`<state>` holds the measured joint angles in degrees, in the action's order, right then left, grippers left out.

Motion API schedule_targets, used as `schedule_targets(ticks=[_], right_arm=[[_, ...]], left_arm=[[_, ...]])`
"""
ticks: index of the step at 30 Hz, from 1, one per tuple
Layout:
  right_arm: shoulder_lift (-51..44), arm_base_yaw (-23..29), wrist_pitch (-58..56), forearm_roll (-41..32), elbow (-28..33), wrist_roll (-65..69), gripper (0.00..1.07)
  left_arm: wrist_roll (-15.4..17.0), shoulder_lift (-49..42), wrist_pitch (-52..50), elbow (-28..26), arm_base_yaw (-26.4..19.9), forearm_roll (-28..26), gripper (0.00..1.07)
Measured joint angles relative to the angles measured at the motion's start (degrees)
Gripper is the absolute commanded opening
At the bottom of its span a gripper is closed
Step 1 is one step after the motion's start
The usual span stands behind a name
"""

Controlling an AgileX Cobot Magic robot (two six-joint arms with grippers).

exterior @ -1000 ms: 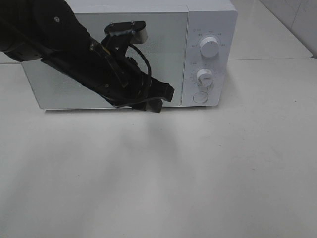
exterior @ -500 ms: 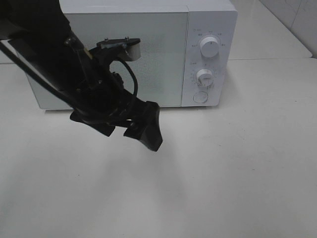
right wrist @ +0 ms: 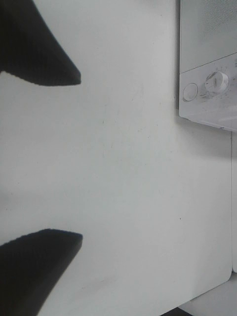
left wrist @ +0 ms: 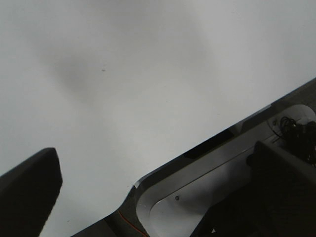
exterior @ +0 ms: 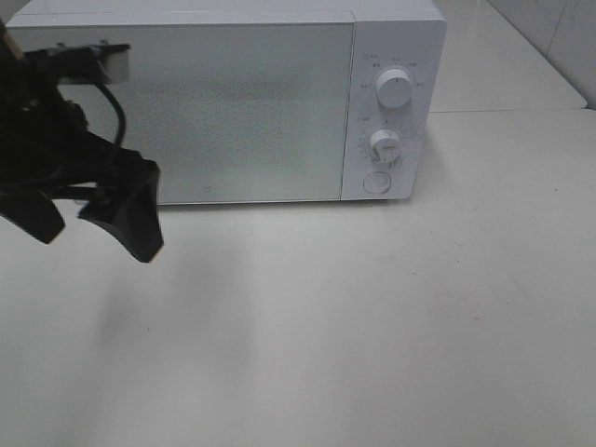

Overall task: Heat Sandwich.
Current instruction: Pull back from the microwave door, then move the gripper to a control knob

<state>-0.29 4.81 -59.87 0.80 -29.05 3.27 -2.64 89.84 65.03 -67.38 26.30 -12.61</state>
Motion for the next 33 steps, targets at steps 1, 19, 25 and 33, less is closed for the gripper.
schedule_targets(ticks=[1,19,25,33], right_arm=[[0.00,0.00,0.00,0.00,0.00,0.00,0.76],[0.00,0.00,0.00,0.00,0.00,0.00,0.76],[0.00,0.00,0.00,0.00,0.00,0.00,0.76],[0.00,0.00,0.00,0.00,0.00,0.00,0.76]], left_arm=[[0.00,-0.74,0.29,0.00,-1.32,0.40,1.04],[0.00,-18.16,1.72,15.41,-20.23,5.73,1.04],[0.00,-25.95,1.78,22.29,-20.68,8.54,1.04],[0.00,-39.25,-0.23,29.51,-20.68,8.59,1.04]])
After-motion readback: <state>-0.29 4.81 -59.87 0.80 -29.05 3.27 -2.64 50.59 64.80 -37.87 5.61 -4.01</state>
